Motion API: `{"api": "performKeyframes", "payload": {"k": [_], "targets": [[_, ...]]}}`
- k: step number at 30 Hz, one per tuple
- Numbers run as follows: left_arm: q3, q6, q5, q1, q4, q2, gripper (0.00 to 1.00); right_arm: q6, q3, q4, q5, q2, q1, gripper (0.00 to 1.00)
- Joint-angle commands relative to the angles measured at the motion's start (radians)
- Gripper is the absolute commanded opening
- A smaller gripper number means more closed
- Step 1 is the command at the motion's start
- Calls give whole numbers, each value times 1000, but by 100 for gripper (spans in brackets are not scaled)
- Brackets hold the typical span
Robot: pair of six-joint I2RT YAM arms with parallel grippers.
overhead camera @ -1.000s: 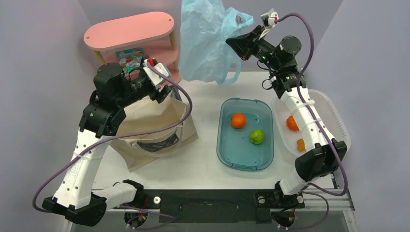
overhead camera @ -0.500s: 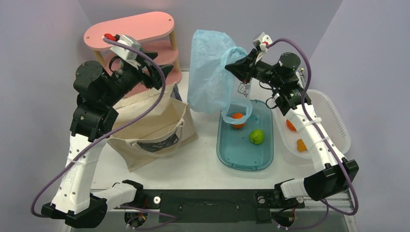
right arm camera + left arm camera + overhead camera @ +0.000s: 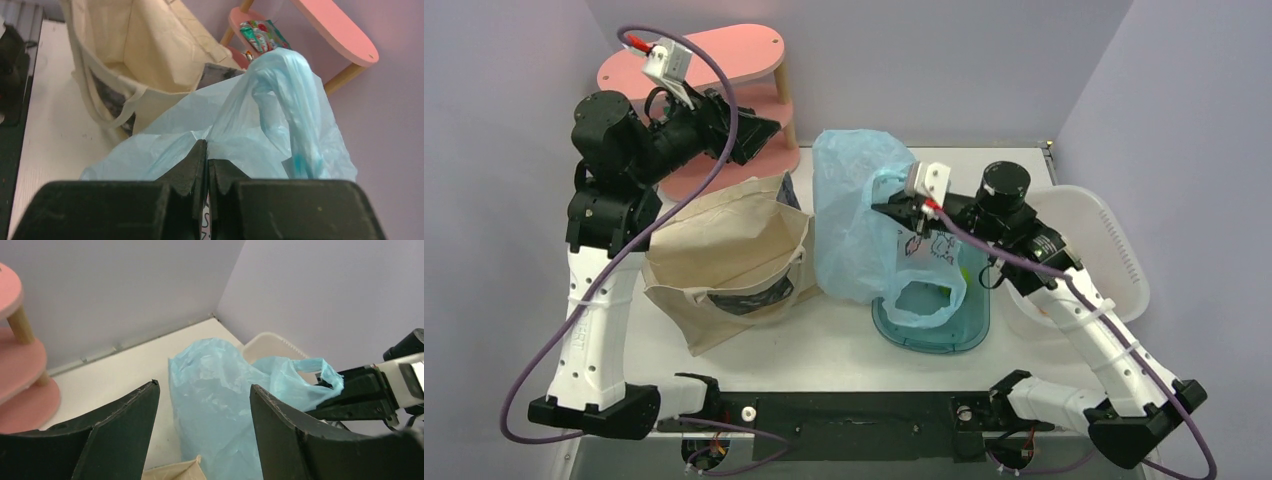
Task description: Untie the knot of the grocery bags and take out the mixed food
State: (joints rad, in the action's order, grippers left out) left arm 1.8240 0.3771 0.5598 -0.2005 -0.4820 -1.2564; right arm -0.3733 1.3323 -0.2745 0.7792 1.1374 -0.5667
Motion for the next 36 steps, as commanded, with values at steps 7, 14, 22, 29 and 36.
{"api": "performKeyframes", "payload": {"k": [7,14,22,29,36], "targets": [[-24,58,125,9,-82,-77,64,-547,-146,-290,-147,-184,-208,0],[-67,-70,101,-82,-161,-108,65,-679,-224,-374,-207,-233,-287,0],[-31,-185,25,-176,-264,-196,64,-706,-260,-396,-252,-262,-323,0],[-95,-224,-23,-281,-291,-216,64,-708,-276,-398,-276,-280,-332,0],[-146,-225,-27,-327,-357,-224,65,-711,-296,-398,-307,-312,-333,0]]}}
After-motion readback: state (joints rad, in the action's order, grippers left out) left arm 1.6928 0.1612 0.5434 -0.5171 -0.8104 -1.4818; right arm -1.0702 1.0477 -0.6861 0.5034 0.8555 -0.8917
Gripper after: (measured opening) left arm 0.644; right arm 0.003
